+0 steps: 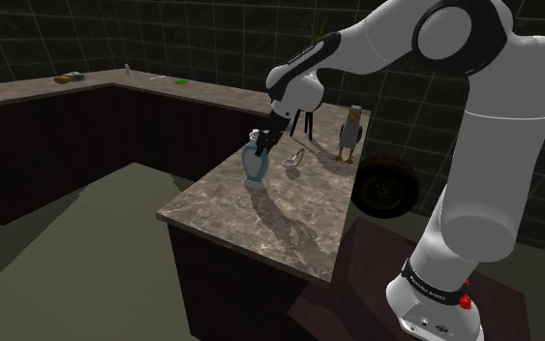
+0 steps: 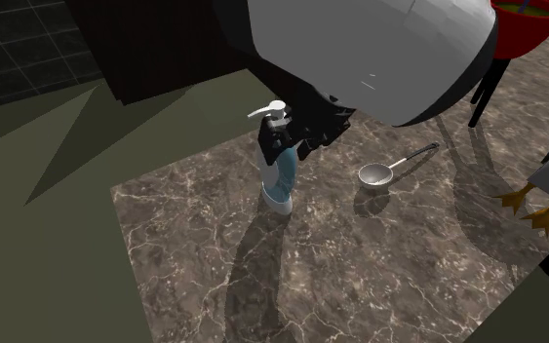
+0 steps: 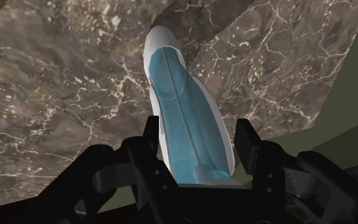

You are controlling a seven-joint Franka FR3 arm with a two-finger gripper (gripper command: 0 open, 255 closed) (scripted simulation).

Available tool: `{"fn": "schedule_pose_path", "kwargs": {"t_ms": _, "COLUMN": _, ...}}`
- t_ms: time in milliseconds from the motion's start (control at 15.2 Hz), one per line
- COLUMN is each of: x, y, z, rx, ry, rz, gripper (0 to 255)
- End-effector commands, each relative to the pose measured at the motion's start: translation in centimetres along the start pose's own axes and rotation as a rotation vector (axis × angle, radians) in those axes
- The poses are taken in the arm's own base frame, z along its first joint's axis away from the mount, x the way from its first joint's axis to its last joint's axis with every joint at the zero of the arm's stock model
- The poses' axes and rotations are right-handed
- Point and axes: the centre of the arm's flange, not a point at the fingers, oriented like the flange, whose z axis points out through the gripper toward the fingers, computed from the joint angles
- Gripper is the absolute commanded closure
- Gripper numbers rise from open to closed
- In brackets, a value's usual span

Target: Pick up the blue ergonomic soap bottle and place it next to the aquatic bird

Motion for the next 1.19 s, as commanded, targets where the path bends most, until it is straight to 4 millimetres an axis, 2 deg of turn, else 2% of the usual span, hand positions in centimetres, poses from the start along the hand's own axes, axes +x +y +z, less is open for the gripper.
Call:
{"fn": "schedule_pose_path", "kwargs": {"t_ms": 0, "x": 0.0, "y": 0.0, "z": 0.1, "rx": 0.001, "ry": -0.002, "rz": 0.0, "gripper": 255}}
{"fn": "schedule_pose_path", "kwargs": {"t_ms": 396, "x": 0.0, "y": 0.0, "z": 0.1, "rx": 0.001, "ry": -0.002, "rz": 0.0, "gripper": 255}}
{"fn": "schedule_pose_path", "kwargs": {"t_ms": 1122, "x": 1.6, "y": -1.4, "z": -5.3, "rx": 0.001, "ry": -0.002, "rz": 0.0, "gripper": 255}}
